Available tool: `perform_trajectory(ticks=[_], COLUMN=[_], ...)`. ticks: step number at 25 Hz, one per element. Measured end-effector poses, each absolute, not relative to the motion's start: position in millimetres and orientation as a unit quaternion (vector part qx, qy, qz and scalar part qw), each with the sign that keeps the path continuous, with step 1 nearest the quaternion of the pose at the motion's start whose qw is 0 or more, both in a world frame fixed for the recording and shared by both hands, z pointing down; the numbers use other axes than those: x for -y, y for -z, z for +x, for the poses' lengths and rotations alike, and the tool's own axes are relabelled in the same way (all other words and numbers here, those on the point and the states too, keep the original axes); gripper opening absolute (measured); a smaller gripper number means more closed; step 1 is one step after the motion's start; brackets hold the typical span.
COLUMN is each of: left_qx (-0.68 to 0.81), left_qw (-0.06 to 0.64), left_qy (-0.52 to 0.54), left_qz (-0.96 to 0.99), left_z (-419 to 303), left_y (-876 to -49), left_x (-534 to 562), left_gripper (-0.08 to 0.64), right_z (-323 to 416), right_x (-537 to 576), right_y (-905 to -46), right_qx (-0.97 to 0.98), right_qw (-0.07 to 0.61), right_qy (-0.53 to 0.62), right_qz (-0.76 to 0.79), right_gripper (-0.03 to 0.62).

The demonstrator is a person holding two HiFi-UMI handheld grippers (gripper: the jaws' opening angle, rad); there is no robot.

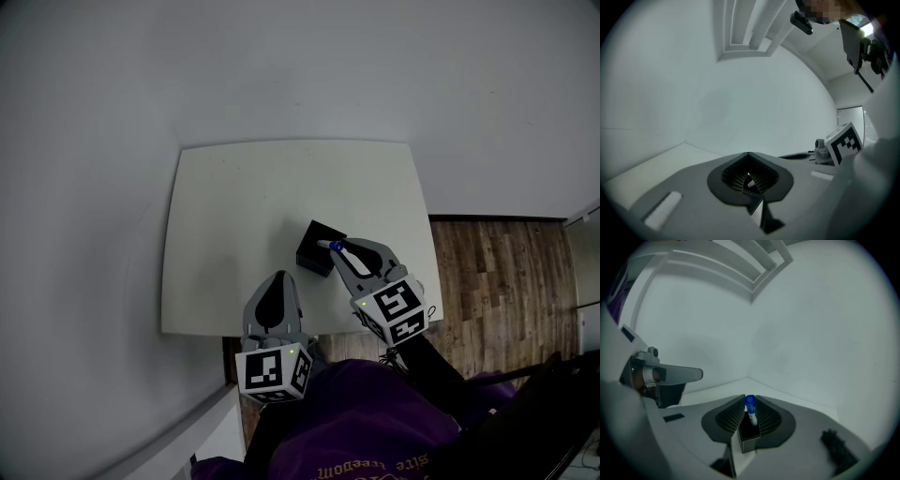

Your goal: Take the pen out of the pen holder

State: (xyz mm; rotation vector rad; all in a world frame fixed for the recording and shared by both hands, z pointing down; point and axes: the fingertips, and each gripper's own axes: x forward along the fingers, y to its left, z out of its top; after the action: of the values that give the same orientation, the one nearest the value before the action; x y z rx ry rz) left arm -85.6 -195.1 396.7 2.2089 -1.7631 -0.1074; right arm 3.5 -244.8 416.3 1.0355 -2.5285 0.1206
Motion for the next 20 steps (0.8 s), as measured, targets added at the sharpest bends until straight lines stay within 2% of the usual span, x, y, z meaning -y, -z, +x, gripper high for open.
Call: perform_trajectory(ticks=[20], left_qx=[0.624], left_qw=[0.144], left_qy=[0.04], left_qz=[0.767], left_z=[-86], left_y=[-392], left_x=[181], left_gripper=[0.006], right_z=[6], right_x=[235], right_y=[-383], right_qx=[0.913], right_qw=[0.16], right_qy=[-0.018], right_qz=[0.374], right_gripper=[0.074])
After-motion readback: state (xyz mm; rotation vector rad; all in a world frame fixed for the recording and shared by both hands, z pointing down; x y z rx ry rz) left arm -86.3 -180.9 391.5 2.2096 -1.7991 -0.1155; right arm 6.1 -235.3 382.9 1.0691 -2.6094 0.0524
